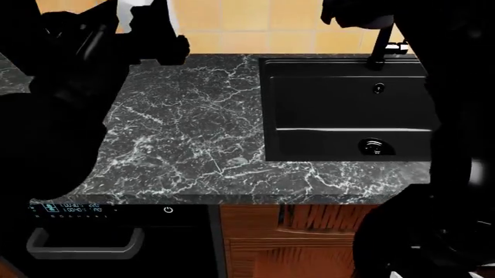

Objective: Pick and place the shaker into the drawer. Then close the cabinet.

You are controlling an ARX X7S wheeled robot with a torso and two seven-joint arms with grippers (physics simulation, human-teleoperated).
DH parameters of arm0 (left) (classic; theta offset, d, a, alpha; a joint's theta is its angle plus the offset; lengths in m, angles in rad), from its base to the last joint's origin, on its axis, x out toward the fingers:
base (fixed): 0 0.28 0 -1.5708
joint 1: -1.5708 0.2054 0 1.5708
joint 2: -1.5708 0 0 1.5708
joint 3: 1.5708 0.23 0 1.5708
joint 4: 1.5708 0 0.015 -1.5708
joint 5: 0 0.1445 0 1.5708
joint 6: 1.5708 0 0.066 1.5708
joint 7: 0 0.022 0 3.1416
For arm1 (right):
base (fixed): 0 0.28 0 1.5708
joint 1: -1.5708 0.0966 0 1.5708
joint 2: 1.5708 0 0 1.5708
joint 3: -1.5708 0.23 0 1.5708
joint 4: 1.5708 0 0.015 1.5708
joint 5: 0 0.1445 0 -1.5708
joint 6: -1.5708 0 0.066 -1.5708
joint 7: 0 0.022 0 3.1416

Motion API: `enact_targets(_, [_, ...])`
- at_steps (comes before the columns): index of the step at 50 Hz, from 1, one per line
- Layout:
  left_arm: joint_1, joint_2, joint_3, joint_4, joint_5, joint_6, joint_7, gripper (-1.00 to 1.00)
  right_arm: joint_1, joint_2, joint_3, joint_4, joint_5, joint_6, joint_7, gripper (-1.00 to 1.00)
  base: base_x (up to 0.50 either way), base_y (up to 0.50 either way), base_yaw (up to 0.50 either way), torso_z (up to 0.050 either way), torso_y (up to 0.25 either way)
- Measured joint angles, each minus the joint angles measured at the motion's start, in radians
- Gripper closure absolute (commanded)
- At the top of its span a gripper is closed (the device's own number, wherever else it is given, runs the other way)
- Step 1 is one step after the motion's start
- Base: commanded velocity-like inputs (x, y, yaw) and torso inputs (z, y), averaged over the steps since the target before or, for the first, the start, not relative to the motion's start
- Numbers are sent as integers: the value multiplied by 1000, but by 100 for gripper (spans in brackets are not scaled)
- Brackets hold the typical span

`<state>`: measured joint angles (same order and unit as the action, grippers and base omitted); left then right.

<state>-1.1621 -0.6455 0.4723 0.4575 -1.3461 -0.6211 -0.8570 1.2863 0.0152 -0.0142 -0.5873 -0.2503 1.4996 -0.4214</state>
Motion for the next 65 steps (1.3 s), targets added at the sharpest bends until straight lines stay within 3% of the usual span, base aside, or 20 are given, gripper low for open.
enact_targets(19, [173,-66,-26,159,-96,24,-77,100,-141,-12,21,-114,79,62,56,100,-39,438,0,0,0])
enact_targets(48, [237,-93,-31,217,-120,34,-104,100,-207,-15,-8,-126,148,71,99,100,-200,489,0,0,0])
enact_targets(51, [239,-96,-32,220,-121,34,-106,100,-207,4,14,-119,259,71,187,100,-482,372,0,3,0])
enact_targets(58, [241,-100,-32,226,-125,34,-110,100,-192,80,83,-82,717,67,549,100,-500,290,0,0,0])
enact_targets(65, [243,-105,-33,230,-125,33,-114,100,-185,120,115,-59,1013,53,757,100,-500,132,0,0,0])
